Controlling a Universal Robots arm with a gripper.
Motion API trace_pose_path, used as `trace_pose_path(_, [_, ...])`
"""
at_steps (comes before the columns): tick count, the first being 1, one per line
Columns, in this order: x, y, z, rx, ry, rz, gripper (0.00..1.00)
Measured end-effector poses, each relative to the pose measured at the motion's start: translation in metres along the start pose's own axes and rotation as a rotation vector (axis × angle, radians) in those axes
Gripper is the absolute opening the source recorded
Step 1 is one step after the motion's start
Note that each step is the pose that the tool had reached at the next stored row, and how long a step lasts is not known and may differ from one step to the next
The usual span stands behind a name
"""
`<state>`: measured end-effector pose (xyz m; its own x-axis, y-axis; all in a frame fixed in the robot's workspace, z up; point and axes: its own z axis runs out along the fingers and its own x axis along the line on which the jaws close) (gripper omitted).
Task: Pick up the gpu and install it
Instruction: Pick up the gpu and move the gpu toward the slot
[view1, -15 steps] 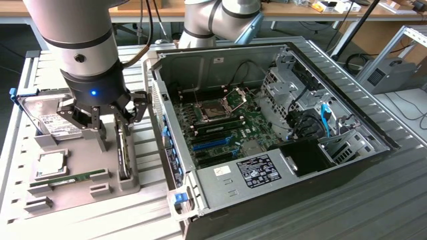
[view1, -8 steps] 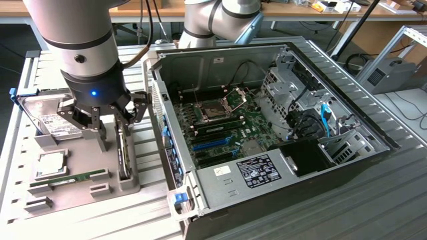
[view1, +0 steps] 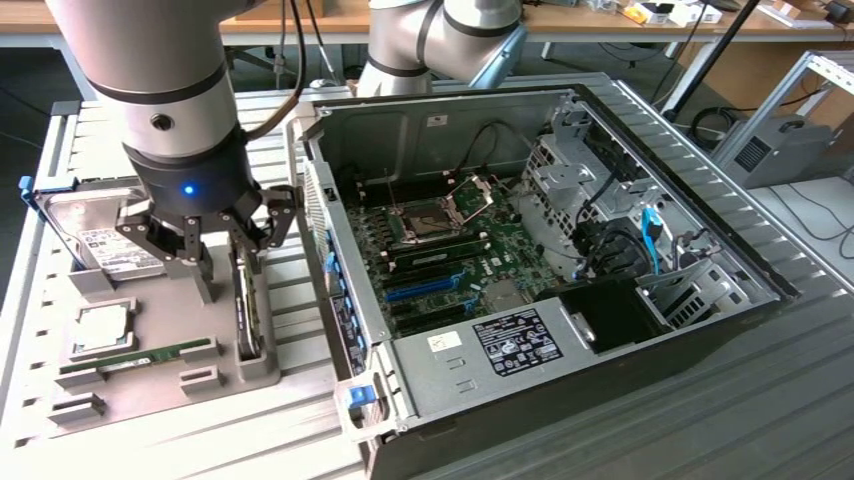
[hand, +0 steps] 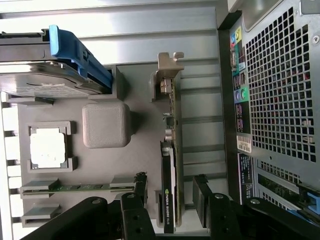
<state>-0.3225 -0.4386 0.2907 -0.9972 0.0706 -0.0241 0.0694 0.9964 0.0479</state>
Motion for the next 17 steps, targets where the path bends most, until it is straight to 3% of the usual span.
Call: trace_pose_path(17, [0.0,-0.0002,0.0031,0.0,0.0,0.0,0.5])
